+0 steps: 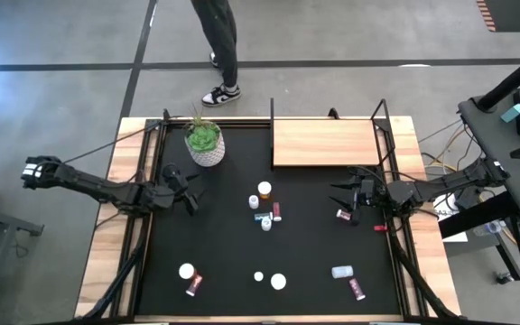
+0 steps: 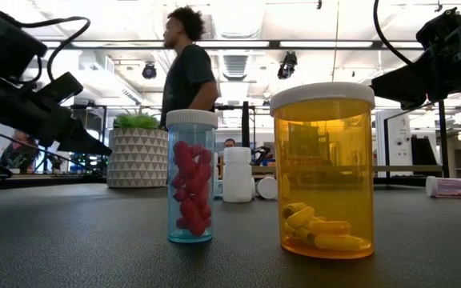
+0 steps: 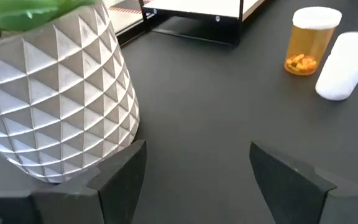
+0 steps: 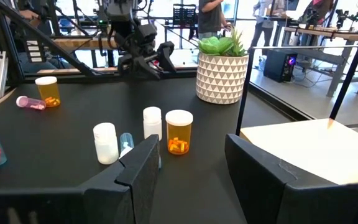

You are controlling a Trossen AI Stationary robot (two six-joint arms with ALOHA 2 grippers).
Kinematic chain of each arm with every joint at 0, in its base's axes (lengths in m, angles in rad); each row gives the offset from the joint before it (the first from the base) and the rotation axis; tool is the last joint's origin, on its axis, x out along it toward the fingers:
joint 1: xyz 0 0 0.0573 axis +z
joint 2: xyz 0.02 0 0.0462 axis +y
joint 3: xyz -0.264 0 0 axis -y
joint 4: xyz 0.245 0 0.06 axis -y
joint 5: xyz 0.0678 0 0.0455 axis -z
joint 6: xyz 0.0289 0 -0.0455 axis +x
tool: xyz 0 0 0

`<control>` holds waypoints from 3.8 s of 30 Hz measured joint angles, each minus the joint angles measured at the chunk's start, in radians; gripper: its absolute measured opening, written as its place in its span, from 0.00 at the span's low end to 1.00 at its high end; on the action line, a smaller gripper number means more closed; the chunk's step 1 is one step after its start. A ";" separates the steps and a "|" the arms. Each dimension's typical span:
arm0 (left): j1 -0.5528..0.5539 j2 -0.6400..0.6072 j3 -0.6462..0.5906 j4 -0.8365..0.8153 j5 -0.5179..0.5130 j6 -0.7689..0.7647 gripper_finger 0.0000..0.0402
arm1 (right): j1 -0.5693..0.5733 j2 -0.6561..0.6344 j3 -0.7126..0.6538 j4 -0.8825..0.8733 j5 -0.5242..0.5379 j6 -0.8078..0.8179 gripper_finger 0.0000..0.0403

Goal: Pick and place medicine bottles onto shelf by color
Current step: Put the top pink pill bottle on the shelf

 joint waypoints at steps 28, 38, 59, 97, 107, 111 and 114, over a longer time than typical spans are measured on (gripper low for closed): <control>0.000 -0.125 -0.001 0.001 0.000 0.000 0.67 | 0.000 0.000 0.000 0.001 0.000 -0.071 0.44; 0.000 -0.339 -0.001 0.002 -0.001 0.000 0.67 | 0.000 -0.001 0.000 0.092 -0.011 -0.048 0.44; 0.000 -0.628 -0.001 0.024 -0.002 -0.001 0.67 | 0.000 0.000 0.000 0.092 -0.011 0.095 0.44; 0.000 -0.489 -0.001 0.029 -0.001 0.000 0.67 | -0.003 0.411 0.619 -1.059 0.268 1.211 0.44; 0.000 -0.461 -0.001 0.029 0.000 0.000 0.67 | -0.003 0.645 0.725 -1.176 0.029 1.306 0.44; 0.000 -0.450 0.000 0.028 0.000 0.000 0.67 | -0.003 0.735 0.765 -1.200 -0.106 1.237 0.44; 0.000 -0.441 0.000 0.028 0.000 0.000 0.67 | -0.002 0.790 0.781 -1.251 -0.161 1.232 0.44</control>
